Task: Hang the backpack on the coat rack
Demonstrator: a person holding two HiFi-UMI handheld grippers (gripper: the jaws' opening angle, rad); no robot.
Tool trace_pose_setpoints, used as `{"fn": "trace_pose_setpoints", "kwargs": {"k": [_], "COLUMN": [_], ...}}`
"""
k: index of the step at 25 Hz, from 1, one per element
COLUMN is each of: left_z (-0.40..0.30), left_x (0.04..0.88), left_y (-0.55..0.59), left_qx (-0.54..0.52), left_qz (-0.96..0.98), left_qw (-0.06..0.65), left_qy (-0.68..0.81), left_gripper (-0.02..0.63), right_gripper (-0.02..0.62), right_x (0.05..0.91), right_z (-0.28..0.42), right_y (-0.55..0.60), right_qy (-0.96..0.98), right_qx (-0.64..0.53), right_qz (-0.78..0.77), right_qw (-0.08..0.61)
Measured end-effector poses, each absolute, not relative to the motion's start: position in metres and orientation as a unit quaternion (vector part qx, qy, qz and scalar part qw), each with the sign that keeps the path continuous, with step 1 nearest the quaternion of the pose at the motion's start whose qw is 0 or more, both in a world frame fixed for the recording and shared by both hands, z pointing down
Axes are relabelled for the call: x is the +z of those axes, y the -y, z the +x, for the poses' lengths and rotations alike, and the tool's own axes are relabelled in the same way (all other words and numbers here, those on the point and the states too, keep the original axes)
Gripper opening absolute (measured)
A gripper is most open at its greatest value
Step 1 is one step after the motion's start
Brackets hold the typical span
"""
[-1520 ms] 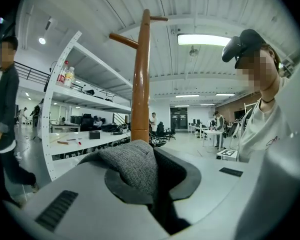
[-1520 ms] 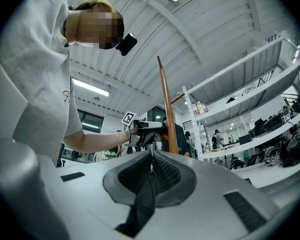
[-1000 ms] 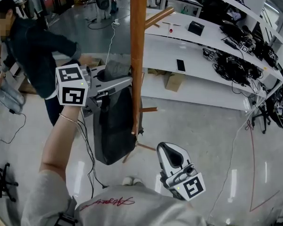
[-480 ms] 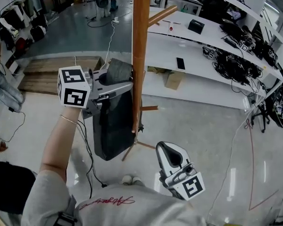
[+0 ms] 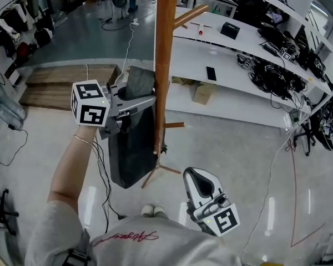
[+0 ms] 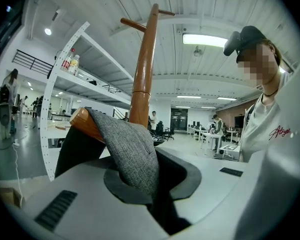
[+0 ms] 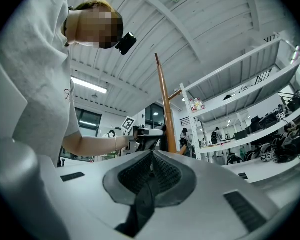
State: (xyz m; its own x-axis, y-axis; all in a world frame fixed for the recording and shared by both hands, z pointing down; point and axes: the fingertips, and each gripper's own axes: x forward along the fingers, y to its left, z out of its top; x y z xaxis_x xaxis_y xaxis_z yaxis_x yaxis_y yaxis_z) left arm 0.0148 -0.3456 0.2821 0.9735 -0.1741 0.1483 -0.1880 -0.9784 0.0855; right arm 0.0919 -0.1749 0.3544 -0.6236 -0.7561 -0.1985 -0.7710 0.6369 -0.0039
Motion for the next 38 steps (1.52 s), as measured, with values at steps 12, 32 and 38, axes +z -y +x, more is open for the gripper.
{"fn": "trace_pose_setpoints", "kwargs": {"k": [12, 32, 38], "left_z": [0.011, -0.045, -0.067], "left_x": [0.293, 0.303, 0.305], "left_y": [0.365, 0.368, 0.356], "left_qx": [0.059, 0.012, -0.002], "left_qz": [0.985, 0.957, 0.947], "left_qw": [0.015, 0.022, 0.015], "left_qy": [0.162, 0.291, 0.322], "left_gripper": [0.141, 0.327, 0.327], "right_gripper": [0.023, 0.023, 0.023], "right_x": [0.357, 0.358, 0.363], "right_z": [0.095, 0.087, 0.079], "right_y": [0.173, 0.170, 0.165], "right_qy": [-0.901, -0.926, -0.932], "right_qx": [0.040, 0.042, 0.038], "right_qz": [-0.421, -0.360, -0.345], "right_qw": [0.092, 0.102, 0.104]}}
